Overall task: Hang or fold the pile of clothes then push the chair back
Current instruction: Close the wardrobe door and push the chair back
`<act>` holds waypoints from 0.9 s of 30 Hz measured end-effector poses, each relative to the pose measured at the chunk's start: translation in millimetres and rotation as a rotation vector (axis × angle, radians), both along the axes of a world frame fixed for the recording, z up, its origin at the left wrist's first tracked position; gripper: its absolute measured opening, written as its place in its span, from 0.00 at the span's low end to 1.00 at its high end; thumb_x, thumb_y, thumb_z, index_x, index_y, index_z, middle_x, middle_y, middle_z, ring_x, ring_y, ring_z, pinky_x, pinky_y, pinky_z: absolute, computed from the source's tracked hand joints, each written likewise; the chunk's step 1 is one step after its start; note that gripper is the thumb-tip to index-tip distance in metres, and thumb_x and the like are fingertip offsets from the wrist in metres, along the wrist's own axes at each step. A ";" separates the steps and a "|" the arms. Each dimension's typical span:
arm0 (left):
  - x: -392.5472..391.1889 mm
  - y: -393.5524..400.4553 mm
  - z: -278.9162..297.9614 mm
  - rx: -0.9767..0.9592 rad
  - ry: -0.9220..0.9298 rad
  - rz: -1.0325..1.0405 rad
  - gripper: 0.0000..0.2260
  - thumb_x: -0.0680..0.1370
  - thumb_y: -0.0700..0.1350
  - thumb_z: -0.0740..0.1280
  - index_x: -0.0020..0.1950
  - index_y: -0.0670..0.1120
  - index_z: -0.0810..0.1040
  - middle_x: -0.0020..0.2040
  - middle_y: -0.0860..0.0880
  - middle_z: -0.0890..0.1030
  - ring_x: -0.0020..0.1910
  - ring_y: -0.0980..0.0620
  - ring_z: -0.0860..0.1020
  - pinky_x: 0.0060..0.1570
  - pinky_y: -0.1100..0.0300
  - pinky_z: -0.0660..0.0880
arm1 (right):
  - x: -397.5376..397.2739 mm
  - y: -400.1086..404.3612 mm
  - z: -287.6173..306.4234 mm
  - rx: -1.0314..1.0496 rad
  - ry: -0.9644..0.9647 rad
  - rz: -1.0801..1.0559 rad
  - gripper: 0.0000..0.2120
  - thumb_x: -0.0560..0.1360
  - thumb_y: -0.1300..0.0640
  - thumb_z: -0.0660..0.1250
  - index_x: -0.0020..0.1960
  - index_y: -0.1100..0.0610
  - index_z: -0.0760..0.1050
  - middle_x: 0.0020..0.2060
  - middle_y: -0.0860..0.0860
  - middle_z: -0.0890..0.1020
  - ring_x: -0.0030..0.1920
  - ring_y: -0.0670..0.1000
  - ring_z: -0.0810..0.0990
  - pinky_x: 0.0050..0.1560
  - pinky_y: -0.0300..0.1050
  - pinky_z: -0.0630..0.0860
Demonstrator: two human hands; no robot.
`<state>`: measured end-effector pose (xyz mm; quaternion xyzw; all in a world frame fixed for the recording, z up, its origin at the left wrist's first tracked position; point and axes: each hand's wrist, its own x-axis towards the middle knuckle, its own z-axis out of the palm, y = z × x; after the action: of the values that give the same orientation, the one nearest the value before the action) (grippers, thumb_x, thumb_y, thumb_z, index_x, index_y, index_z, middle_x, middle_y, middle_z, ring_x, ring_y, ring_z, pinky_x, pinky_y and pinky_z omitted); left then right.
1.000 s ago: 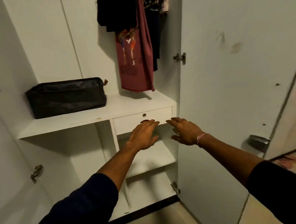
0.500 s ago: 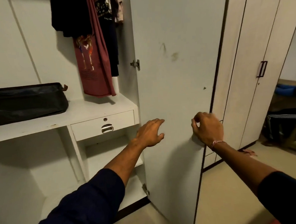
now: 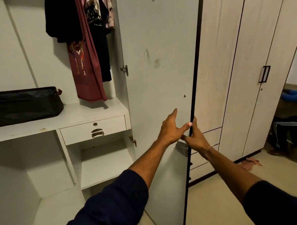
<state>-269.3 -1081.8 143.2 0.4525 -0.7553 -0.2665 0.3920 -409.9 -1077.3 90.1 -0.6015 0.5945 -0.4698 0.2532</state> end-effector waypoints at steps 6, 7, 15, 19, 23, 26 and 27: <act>-29.4 10.5 14.6 -0.058 0.060 0.160 0.32 0.77 0.59 0.70 0.74 0.41 0.69 0.70 0.42 0.75 0.69 0.42 0.73 0.64 0.52 0.73 | 7.4 9.5 -6.3 -0.058 -0.015 0.008 0.39 0.79 0.68 0.66 0.82 0.51 0.51 0.75 0.54 0.68 0.69 0.58 0.73 0.58 0.45 0.75; -30.0 12.4 14.9 -0.101 0.070 0.228 0.28 0.77 0.58 0.71 0.69 0.40 0.74 0.64 0.42 0.80 0.63 0.42 0.78 0.58 0.53 0.76 | 10.4 12.3 -5.8 -0.094 -0.034 0.036 0.37 0.78 0.69 0.66 0.80 0.52 0.54 0.73 0.53 0.70 0.68 0.57 0.74 0.58 0.44 0.75; 22.6 27.4 20.2 -0.209 0.106 0.452 0.26 0.74 0.51 0.75 0.69 0.42 0.73 0.54 0.43 0.84 0.52 0.45 0.83 0.49 0.54 0.81 | 31.4 21.3 -10.1 -0.114 -0.053 0.187 0.22 0.74 0.56 0.76 0.62 0.48 0.70 0.65 0.48 0.76 0.51 0.51 0.84 0.47 0.50 0.82; 64.5 35.4 17.0 -0.239 0.143 0.415 0.13 0.73 0.49 0.76 0.54 0.45 0.84 0.47 0.48 0.86 0.44 0.51 0.84 0.45 0.56 0.83 | 52.4 10.7 6.2 -0.040 -0.034 0.272 0.39 0.62 0.51 0.85 0.65 0.47 0.67 0.58 0.51 0.79 0.57 0.53 0.82 0.53 0.55 0.83; 103.8 38.8 17.0 -0.239 0.157 0.476 0.11 0.70 0.50 0.77 0.49 0.47 0.85 0.42 0.52 0.86 0.39 0.56 0.83 0.40 0.62 0.80 | 92.0 3.5 22.0 -0.103 0.212 0.371 0.44 0.56 0.37 0.83 0.67 0.47 0.70 0.53 0.48 0.83 0.50 0.50 0.83 0.50 0.53 0.84; 138.7 40.3 14.7 -0.226 0.200 0.527 0.10 0.69 0.50 0.77 0.48 0.48 0.85 0.40 0.54 0.86 0.38 0.58 0.83 0.38 0.63 0.80 | 129.1 -3.9 26.2 -0.156 0.261 0.442 0.43 0.53 0.33 0.81 0.63 0.49 0.74 0.48 0.48 0.84 0.46 0.50 0.84 0.48 0.52 0.84; 152.7 39.0 12.6 -0.219 0.233 0.530 0.08 0.70 0.48 0.76 0.47 0.48 0.85 0.40 0.55 0.85 0.38 0.59 0.82 0.38 0.63 0.80 | 144.5 -7.0 26.8 -0.162 0.274 0.459 0.42 0.54 0.34 0.81 0.62 0.51 0.75 0.47 0.49 0.84 0.45 0.50 0.84 0.48 0.52 0.84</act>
<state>-116.6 -1042.8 155.8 0.5555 -0.5851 -0.1220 0.5781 -265.4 -1084.2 116.9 -0.7965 0.4319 -0.3605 0.2215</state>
